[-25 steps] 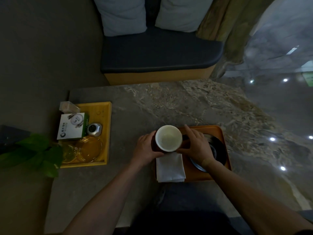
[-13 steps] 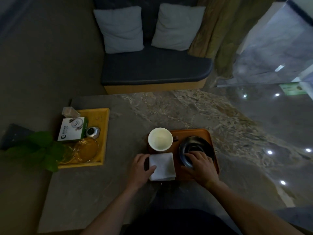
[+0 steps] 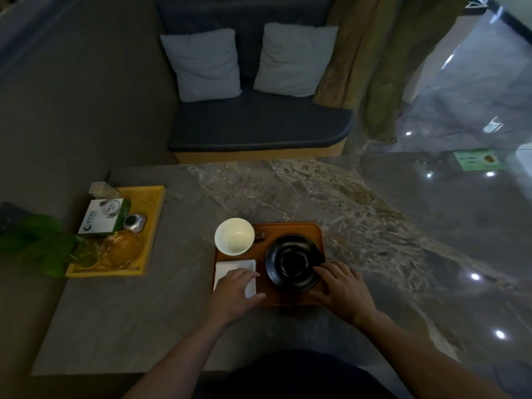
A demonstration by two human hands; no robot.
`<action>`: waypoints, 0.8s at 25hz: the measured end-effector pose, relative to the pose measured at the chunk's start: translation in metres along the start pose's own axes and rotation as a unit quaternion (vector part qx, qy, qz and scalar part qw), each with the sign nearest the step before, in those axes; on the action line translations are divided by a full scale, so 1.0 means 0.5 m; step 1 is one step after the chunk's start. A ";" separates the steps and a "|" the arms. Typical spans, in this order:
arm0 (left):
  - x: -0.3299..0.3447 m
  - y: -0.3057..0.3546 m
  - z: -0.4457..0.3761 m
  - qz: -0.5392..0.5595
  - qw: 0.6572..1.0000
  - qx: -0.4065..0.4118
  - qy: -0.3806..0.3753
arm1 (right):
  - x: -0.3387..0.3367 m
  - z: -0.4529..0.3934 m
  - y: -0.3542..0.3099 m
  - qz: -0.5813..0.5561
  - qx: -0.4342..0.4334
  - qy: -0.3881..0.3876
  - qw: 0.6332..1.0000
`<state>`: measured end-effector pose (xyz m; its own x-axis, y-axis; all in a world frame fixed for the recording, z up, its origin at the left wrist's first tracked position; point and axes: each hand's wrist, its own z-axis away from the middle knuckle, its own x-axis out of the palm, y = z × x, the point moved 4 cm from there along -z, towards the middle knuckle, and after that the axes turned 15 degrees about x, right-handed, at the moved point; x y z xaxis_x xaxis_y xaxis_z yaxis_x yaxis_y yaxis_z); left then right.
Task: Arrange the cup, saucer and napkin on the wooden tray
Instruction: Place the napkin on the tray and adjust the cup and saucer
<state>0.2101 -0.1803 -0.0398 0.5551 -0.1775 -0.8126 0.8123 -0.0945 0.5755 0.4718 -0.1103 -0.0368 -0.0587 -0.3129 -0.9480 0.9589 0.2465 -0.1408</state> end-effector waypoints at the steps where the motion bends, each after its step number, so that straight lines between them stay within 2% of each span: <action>1: 0.005 0.009 -0.008 -0.015 1.000 0.001 0.000 | 0.000 -0.001 0.015 0.001 0.002 -0.009 1.000; 9: 0.053 0.029 -0.033 -0.056 0.996 -0.066 -0.016 | 0.015 -0.009 0.055 -0.002 0.011 -0.064 0.998; 14: 0.089 0.021 -0.041 -0.089 0.993 -0.073 -0.015 | 0.047 -0.013 0.033 -0.033 0.063 -0.059 0.996; 20: 0.120 0.014 -0.037 -0.115 0.989 -0.083 -0.031 | 0.074 -0.020 0.016 -0.037 0.077 -0.048 0.995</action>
<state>0.2525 -0.1733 -0.0863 0.3439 -0.2301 -0.9104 0.9371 0.0216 0.3485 0.4746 -0.1105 -0.0760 -0.1100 -0.4135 -0.9038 0.9847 0.0782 -0.1557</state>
